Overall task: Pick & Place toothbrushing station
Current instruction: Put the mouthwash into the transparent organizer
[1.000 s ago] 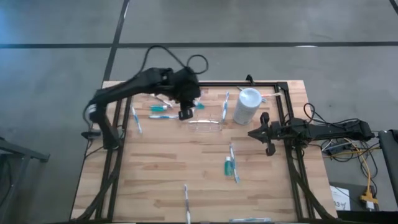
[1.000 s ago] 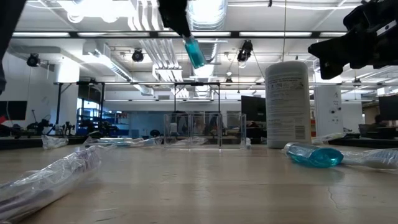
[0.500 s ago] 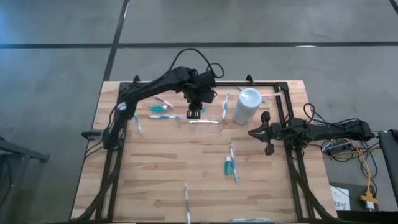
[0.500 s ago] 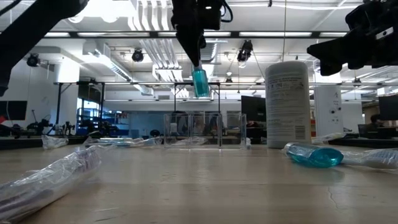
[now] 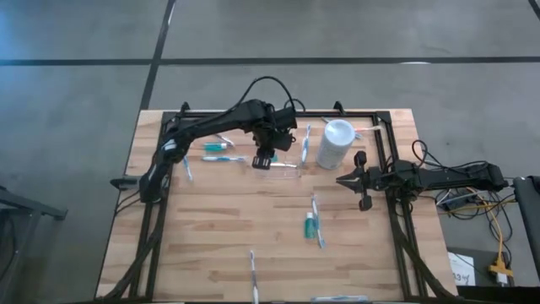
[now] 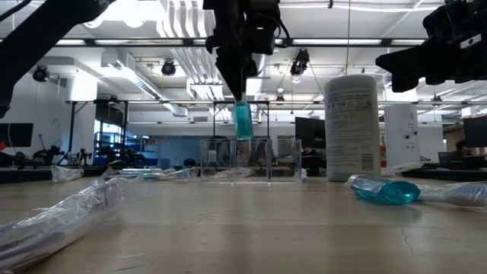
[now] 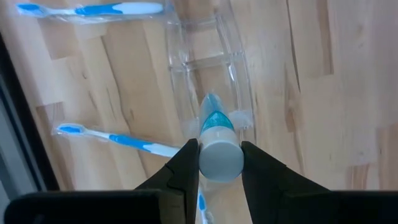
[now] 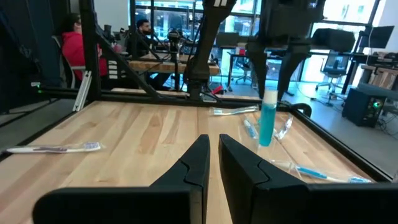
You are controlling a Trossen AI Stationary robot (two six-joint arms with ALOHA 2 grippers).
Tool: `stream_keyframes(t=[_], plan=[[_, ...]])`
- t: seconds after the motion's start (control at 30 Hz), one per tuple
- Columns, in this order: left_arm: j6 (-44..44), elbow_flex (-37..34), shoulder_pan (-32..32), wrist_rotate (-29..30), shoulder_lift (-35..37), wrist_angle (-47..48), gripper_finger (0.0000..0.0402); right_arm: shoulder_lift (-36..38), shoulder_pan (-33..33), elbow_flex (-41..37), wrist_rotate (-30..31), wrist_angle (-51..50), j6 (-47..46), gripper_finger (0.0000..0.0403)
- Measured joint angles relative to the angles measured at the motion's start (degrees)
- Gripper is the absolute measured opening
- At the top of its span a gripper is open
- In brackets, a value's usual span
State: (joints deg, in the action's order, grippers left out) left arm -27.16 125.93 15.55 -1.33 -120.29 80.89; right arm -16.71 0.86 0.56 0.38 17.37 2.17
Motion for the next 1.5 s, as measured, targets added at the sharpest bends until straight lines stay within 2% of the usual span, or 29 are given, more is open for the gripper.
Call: stream_keyframes(t=[0.27,1.03,1.5], plan=[[0.09,-2.78,0.0,-0.55,0.02,-2.92,0.0096,0.04,-0.02,-0.02,-0.04,0.0,-0.26,0.0034],[0.74,-16.67,0.89,-0.1,0.09,-15.96,0.0096,-0.02,0.0,-0.02,-0.06,0.04,-0.56,0.0034],[2.25,-19.37,1.33,-0.17,0.37,-19.92,0.0096,0.0,-0.02,-0.02,-0.06,0.03,-0.52,0.0034]])
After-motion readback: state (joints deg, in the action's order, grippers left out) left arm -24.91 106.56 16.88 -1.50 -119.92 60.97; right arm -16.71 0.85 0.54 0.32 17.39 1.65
